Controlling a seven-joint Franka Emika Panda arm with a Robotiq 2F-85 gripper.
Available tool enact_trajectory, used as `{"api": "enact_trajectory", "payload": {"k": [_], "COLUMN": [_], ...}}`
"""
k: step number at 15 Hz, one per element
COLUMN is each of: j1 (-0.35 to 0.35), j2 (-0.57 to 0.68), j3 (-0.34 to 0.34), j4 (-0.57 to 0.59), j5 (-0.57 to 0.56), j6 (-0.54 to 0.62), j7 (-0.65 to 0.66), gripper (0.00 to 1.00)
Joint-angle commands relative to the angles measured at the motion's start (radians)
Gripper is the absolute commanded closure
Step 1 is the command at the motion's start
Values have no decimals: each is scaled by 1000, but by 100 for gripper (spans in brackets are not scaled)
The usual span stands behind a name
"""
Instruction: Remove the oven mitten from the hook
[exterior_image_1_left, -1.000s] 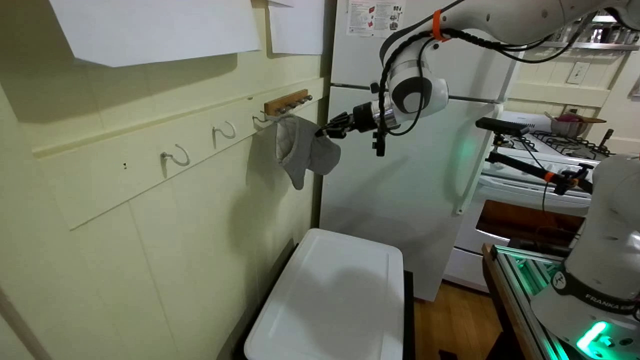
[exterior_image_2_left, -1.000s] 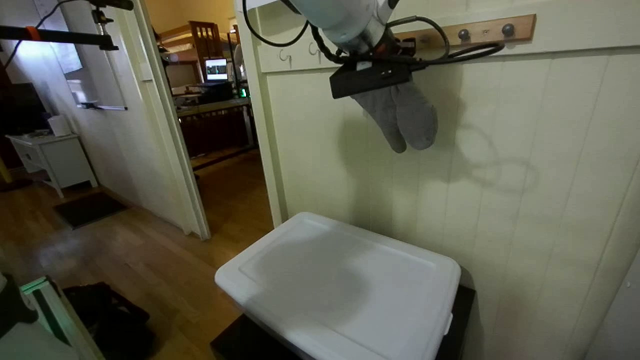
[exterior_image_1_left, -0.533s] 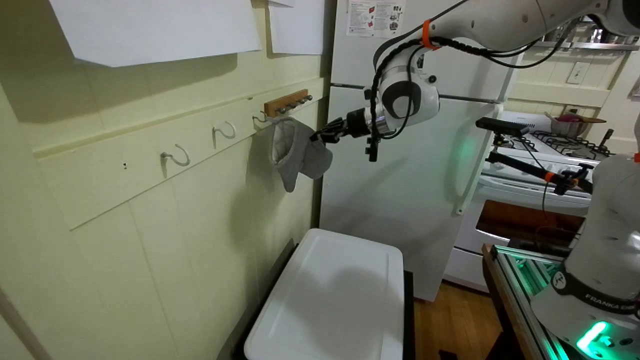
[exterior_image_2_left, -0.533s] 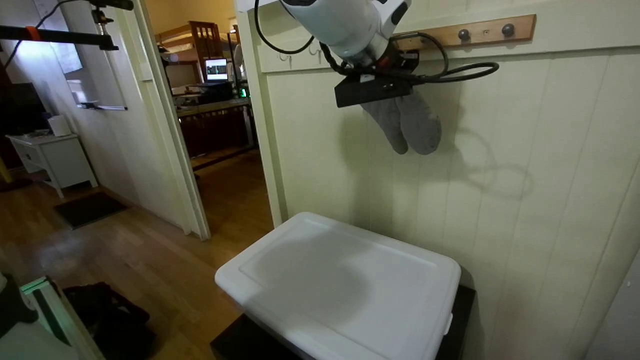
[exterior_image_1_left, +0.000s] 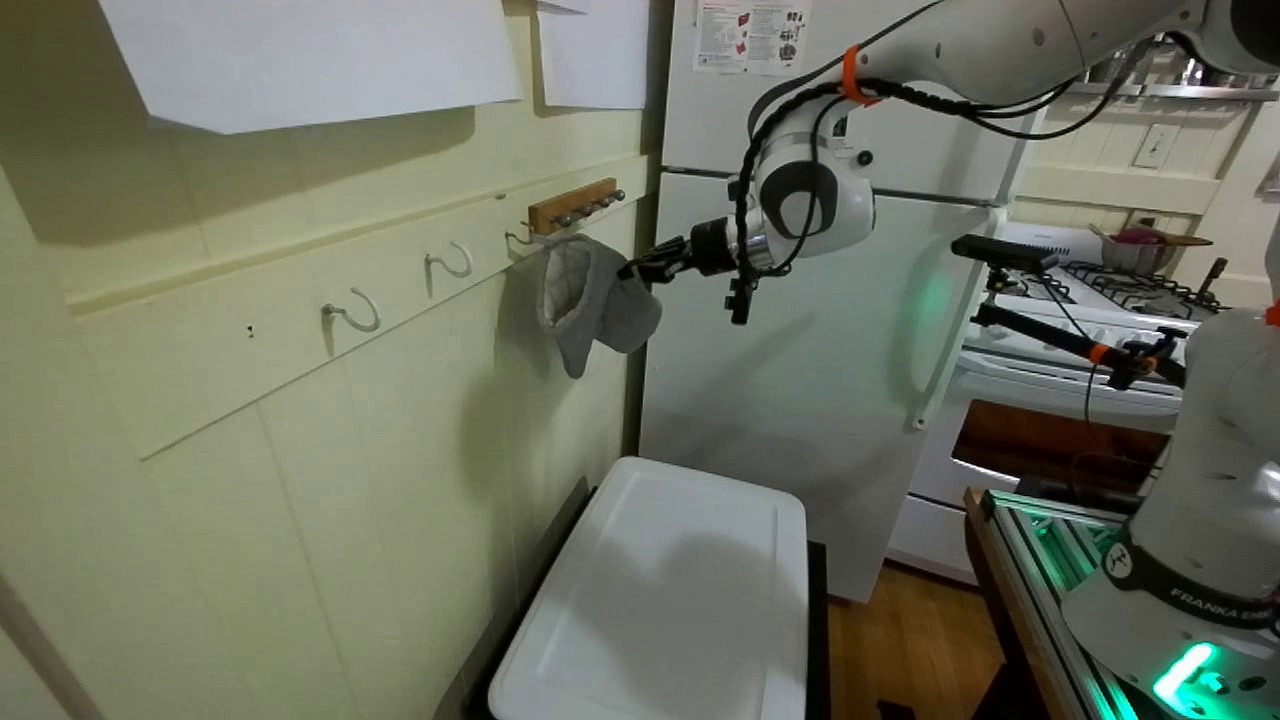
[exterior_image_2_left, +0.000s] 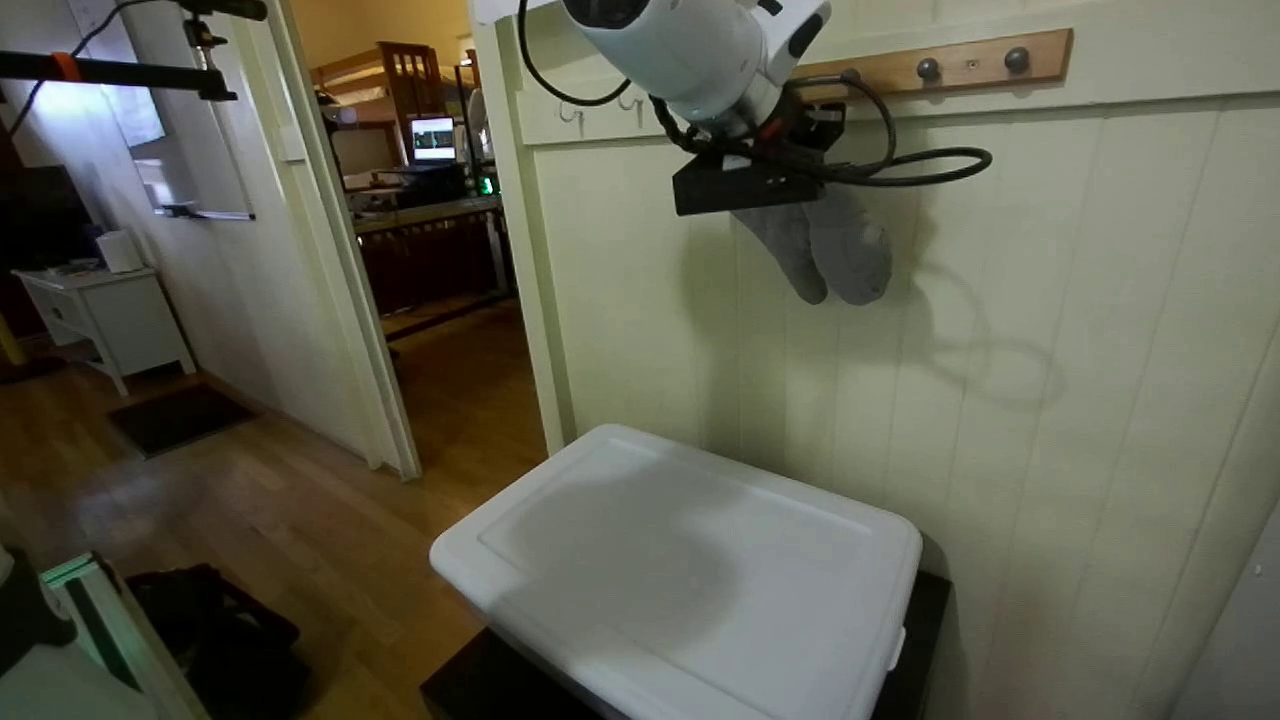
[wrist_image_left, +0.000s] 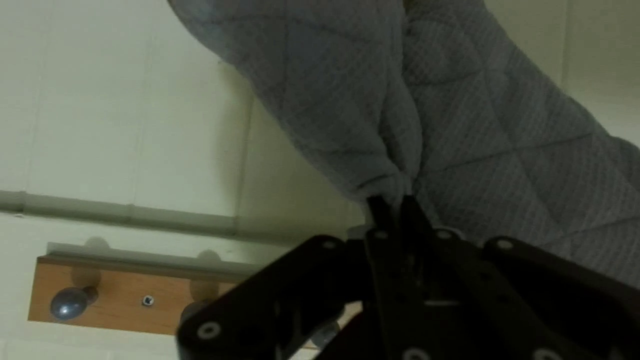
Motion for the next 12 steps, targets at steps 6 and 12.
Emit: {"api": "enact_trajectory", "payload": {"k": [6, 12], "j1": [-21, -9], "j2": [-91, -78], "j3": [-42, -35], "j4": [-37, -17], "j5": [49, -34], "j6": [19, 126], "j7": [-46, -2], "gripper": [98, 98]}}
